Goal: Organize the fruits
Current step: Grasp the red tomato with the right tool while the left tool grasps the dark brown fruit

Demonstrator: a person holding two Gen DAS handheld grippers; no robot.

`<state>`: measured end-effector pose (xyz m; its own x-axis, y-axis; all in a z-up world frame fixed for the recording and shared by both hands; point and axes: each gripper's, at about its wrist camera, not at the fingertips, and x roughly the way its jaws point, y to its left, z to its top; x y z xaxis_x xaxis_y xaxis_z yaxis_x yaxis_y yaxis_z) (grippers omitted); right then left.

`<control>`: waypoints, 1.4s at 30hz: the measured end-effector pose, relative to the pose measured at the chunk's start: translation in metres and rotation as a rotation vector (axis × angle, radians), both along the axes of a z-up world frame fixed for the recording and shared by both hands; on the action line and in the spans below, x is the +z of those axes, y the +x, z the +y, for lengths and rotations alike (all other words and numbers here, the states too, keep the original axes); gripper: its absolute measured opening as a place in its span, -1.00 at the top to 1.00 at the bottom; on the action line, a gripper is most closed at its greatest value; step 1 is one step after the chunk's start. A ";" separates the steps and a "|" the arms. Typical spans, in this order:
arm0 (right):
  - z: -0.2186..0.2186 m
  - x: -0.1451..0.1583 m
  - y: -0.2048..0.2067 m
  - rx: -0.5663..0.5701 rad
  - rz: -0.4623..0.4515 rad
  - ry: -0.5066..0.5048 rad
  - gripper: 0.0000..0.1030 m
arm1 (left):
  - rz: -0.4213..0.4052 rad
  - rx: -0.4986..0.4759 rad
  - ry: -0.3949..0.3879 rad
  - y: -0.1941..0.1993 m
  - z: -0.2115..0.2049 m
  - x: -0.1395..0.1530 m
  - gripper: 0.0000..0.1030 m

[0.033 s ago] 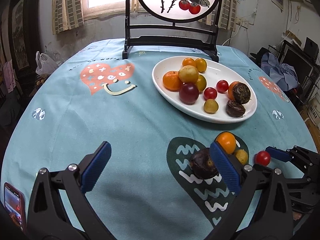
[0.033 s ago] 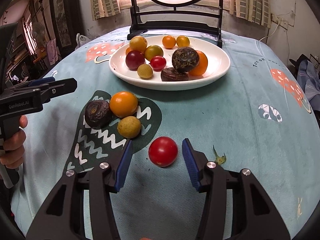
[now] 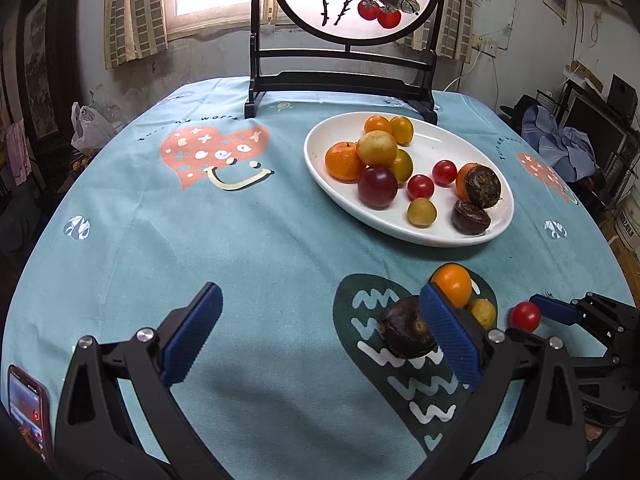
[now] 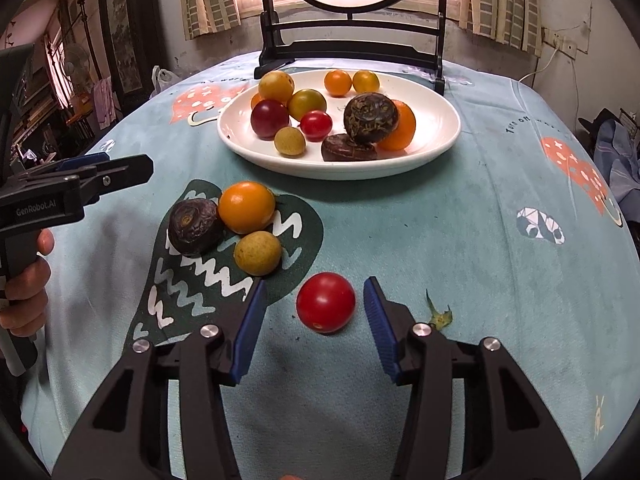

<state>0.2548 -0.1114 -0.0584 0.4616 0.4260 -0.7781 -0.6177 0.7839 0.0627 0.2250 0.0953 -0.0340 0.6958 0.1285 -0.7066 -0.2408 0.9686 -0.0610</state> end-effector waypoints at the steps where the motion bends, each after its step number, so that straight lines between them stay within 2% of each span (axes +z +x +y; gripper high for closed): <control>1: 0.000 -0.001 0.000 0.000 0.001 -0.003 0.13 | 0.001 0.000 0.001 0.000 0.000 0.000 -0.95; 8: -0.001 -0.005 0.004 -0.010 0.006 -0.021 0.41 | -0.003 0.002 0.001 0.000 0.000 0.000 -0.95; 14: -0.013 0.004 0.010 -0.055 0.004 0.045 0.43 | -0.005 -0.015 -0.002 -0.001 -0.001 -0.001 -0.95; 20: -0.016 0.004 0.013 -0.075 0.028 0.062 0.43 | 0.022 -0.209 0.011 0.003 -0.030 -0.010 -0.90; 23: -0.015 0.004 0.011 -0.072 0.025 0.058 0.43 | 0.043 -0.265 0.046 0.005 -0.043 -0.017 -0.72; 24: -0.015 0.004 0.011 -0.071 0.024 0.058 0.43 | 0.049 -0.282 0.048 0.005 -0.046 -0.019 -0.58; 25: -0.015 0.004 0.011 -0.071 0.022 0.057 0.43 | 0.056 -0.295 0.045 0.007 -0.047 -0.021 -0.47; 27: -0.015 0.004 0.011 -0.073 0.022 0.057 0.43 | 0.072 -0.308 0.029 0.009 -0.049 -0.025 -0.36; 32: -0.015 0.004 0.011 -0.074 0.022 0.057 0.43 | 0.093 -0.307 0.029 0.013 -0.049 -0.035 -0.30; 36: -0.016 0.006 0.011 -0.074 0.017 0.057 0.43 | 0.101 -0.321 0.049 0.018 -0.053 -0.039 -0.14; 38: -0.017 0.006 0.011 -0.075 0.015 0.059 0.43 | 0.113 -0.333 0.053 0.019 -0.056 -0.043 0.03; 42: -0.019 0.009 0.011 -0.081 0.009 0.069 0.43 | 0.112 -0.333 0.071 0.020 -0.057 -0.045 0.07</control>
